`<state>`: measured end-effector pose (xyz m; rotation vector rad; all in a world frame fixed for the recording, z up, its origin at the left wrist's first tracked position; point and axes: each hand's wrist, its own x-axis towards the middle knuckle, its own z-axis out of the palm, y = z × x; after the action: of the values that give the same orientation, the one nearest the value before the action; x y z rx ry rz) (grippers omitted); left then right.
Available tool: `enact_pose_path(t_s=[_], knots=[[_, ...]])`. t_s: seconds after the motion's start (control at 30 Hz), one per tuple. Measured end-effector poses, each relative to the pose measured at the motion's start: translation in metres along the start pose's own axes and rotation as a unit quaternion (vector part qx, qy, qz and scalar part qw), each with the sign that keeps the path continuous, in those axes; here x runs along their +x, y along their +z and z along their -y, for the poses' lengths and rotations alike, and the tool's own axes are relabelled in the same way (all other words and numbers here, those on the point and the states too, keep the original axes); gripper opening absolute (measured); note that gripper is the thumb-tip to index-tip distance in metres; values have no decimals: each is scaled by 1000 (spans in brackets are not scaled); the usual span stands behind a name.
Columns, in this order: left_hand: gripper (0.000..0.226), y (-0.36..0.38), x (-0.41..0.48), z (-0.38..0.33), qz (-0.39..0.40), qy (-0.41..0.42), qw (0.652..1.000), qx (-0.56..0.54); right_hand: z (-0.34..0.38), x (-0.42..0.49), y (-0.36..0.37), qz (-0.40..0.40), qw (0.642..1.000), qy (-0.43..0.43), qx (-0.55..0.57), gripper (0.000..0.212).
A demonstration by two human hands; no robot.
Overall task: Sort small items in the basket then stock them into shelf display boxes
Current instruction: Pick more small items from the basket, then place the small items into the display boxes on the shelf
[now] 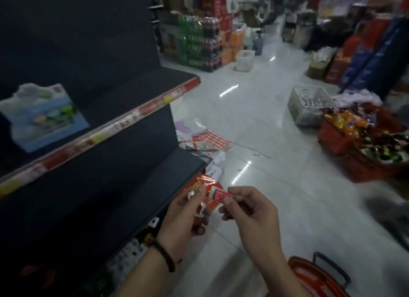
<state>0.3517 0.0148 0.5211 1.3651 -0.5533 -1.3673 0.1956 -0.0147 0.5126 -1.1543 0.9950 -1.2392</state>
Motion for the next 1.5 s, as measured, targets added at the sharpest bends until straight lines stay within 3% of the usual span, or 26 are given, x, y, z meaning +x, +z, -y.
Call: enact_pose_path(t_s=[0.23, 0.33, 0.57, 0.73, 0.9, 1.07, 1.2, 1.33, 1.5], knots=[[38, -160, -54, -67, -67, 93, 993, 20, 12, -23, 173, 153, 987, -34, -45, 17], [22, -240, -72, -93, -93, 119, 988, 15, 15, -37, 252, 204, 974, -73, -67, 16], [11, -383, -117, -135, -153, 217, 963, 39, 17, -63, 394, 305, 927, -178, -128, 22], [8, -438, -136, -152, -205, 248, 940, 117, 27, -58, 456, 376, 863, -258, -215, 24], [15, -470, -130, -158, -342, 304, 856, 241, 33, -21, 504, 397, 818, -318, -268, 20], [10, -483, -97, -158, -421, 252, 780, 390, 38, 38, 552, 406, 759, -366, -354, 6], [30, -483, -69, -157, -465, 219, 717, 471, 38, 72, 596, 419, 719, -386, -398, 15], [34, -483, -53, -162, -482, 189, 682, 516, 27, 95, 636, 454, 679, -404, -412, 13], [30, -493, -44, -155, -487, 192, 663, 535, 6, 106, 669, 495, 632, -424, -420, 16]])
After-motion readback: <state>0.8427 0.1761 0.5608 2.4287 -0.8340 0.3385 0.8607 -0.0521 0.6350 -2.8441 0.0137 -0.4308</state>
